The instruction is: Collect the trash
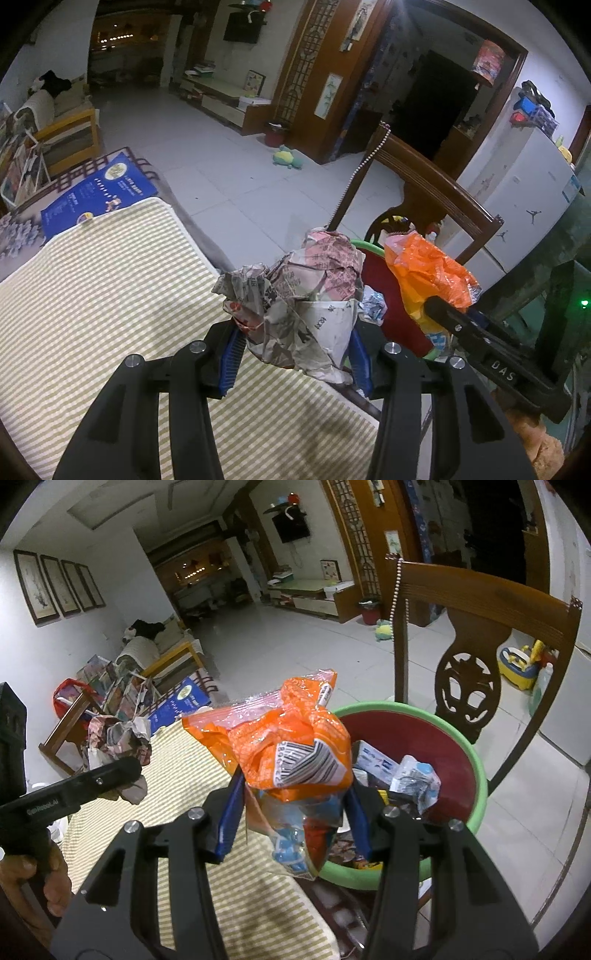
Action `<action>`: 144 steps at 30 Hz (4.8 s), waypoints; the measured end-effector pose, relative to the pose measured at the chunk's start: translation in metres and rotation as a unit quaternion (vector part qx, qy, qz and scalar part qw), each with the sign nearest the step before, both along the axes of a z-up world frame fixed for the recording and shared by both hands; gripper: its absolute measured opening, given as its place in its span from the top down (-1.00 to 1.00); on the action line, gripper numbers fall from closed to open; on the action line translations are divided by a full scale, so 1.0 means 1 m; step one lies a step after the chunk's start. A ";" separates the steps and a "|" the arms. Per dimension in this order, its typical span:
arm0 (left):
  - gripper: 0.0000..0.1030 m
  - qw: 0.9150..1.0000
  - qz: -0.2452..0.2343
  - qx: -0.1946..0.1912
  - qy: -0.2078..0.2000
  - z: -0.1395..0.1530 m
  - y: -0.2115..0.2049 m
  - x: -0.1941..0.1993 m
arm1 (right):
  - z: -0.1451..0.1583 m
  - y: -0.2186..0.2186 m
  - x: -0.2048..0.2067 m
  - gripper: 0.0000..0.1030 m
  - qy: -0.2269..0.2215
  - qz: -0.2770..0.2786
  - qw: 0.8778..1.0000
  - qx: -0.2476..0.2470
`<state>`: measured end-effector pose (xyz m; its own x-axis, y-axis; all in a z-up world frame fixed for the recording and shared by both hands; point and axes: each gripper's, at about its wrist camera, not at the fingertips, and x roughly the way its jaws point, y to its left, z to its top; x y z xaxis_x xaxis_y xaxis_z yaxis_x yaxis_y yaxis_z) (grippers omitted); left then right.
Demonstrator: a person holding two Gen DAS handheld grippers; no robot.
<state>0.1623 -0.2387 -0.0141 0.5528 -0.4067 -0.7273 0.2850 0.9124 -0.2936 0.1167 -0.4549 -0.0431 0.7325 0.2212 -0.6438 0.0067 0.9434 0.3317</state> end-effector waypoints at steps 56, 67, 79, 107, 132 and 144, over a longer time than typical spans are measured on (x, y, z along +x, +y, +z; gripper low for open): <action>-0.59 0.990 -0.105 -0.018 0.094 -0.082 -0.127 0.068 | -0.034 -0.074 0.036 0.06 0.055 -0.097 0.994 -0.023; -0.64 0.993 -0.084 -0.026 0.081 -0.071 -0.107 0.073 | -0.047 -0.063 0.056 0.06 0.074 -0.079 0.993 -0.035; -0.65 0.995 -0.063 -0.027 0.077 -0.069 -0.088 0.075 | -0.069 -0.053 0.065 0.04 0.107 -0.069 0.991 -0.036; -0.65 0.995 -0.089 -0.034 0.027 -0.028 -0.054 0.015 | -0.024 -0.024 -0.003 -0.76 0.061 -0.107 0.991 -0.049; -0.84 0.952 0.148 0.051 -0.265 0.114 0.157 -0.141 | 0.095 0.153 -0.129 -0.91 -0.245 -0.084 0.961 -0.094; -0.84 0.955 0.165 0.025 -0.244 0.127 0.208 -0.156 | 0.092 0.191 -0.139 -0.91 -0.217 -0.083 0.969 -0.088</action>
<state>0.0060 -0.0308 0.1127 0.9232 -0.1227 -0.3642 0.0704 0.9856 -0.1537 -0.0220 -0.2639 0.0491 0.9586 -0.0091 -0.2845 0.0600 0.9835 0.1706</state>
